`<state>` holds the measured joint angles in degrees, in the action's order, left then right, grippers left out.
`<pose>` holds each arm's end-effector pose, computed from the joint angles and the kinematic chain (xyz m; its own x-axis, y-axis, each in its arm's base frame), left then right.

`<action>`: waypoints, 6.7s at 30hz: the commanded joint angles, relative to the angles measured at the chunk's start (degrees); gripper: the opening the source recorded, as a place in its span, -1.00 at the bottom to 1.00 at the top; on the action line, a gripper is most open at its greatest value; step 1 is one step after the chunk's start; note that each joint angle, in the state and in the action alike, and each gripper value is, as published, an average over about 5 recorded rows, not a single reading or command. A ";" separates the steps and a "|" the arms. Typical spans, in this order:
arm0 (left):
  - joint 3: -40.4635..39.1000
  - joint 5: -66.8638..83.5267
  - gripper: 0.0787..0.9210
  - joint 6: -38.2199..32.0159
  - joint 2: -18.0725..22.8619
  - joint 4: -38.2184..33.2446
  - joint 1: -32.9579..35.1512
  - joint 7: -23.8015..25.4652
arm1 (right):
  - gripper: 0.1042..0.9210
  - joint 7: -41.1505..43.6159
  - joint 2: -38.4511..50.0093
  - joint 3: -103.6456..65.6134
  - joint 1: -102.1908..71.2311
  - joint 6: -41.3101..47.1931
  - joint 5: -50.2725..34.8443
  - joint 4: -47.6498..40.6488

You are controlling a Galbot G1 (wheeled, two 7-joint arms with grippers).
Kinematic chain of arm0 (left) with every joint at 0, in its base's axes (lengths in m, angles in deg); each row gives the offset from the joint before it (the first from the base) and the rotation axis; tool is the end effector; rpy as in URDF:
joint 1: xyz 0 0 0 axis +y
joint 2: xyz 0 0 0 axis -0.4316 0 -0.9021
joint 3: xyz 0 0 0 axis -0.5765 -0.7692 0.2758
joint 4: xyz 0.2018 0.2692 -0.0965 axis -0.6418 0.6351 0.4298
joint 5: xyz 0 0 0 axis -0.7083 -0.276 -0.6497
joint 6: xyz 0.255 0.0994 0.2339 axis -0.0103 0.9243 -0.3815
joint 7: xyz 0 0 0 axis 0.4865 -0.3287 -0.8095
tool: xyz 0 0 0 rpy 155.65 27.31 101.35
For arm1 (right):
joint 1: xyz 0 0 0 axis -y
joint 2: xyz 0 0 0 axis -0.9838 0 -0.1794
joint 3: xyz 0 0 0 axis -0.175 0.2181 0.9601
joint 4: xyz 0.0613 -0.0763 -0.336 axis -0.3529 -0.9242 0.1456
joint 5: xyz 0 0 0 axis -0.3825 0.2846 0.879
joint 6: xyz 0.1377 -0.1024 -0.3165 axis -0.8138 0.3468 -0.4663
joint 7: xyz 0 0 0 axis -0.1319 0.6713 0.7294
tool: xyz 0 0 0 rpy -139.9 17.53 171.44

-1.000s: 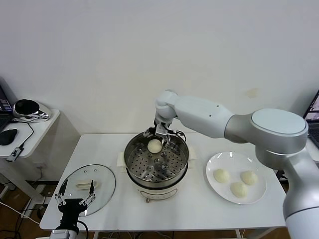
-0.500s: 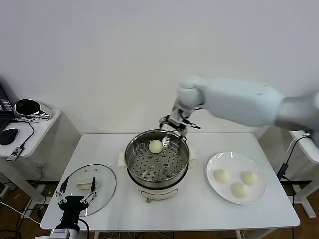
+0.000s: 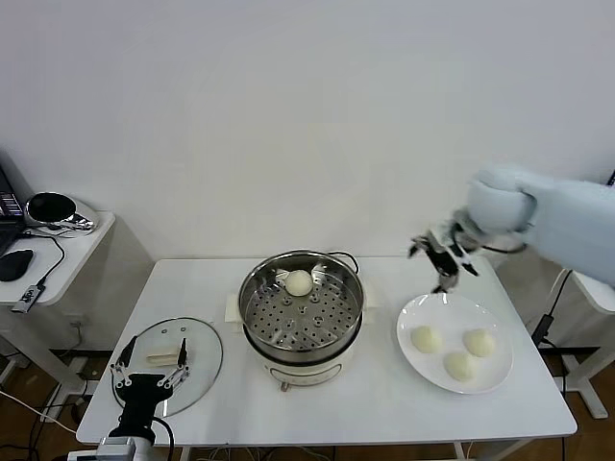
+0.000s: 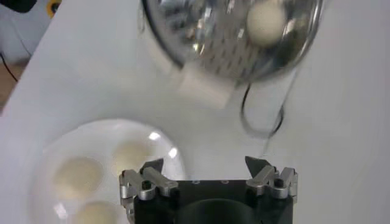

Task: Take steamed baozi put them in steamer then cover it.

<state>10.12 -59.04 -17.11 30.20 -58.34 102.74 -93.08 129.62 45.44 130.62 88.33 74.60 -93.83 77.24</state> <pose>0.1507 0.0732 -0.3000 -0.9942 -0.1006 0.0391 -0.0888 0.9682 0.2337 0.4816 -0.1169 -0.0625 -0.2902 -0.1206 0.9494 -0.9081 -0.2784 -0.3129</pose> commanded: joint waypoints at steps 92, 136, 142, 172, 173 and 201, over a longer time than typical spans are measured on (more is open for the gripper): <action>1.73 -0.64 0.77 0.46 1.09 -0.55 -0.44 -0.93 | 0.21 -12.74 -43.01 -3.36 -0.91 28.86 -32.49 -12.93; 1.41 -0.82 0.77 0.72 0.35 -0.15 -1.37 -1.17 | 0.76 6.08 -25.20 -1.29 8.17 18.59 -19.51 -4.97; 0.71 -1.05 0.77 1.08 0.05 -0.02 -1.68 -1.16 | 0.76 8.35 -8.13 2.94 10.37 14.61 -12.19 5.99; -0.63 -3.70 0.77 1.58 1.61 -0.09 -0.33 -1.29 | 0.76 3.73 10.11 -32.43 -44.06 0.87 16.47 -2.85; -0.61 -3.75 0.77 1.58 1.64 -0.08 -0.30 -1.29 | 0.76 3.61 9.61 -33.17 -44.88 0.82 16.62 -3.33; -0.31 -3.74 0.77 1.43 1.98 0.03 -0.12 -1.44 | 0.43 1.93 2.63 -36.95 -48.82 1.13 18.50 -9.62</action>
<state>9.81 -62.88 -15.65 32.15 -58.29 102.59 -94.50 131.60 48.88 94.79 41.08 75.70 -75.81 68.42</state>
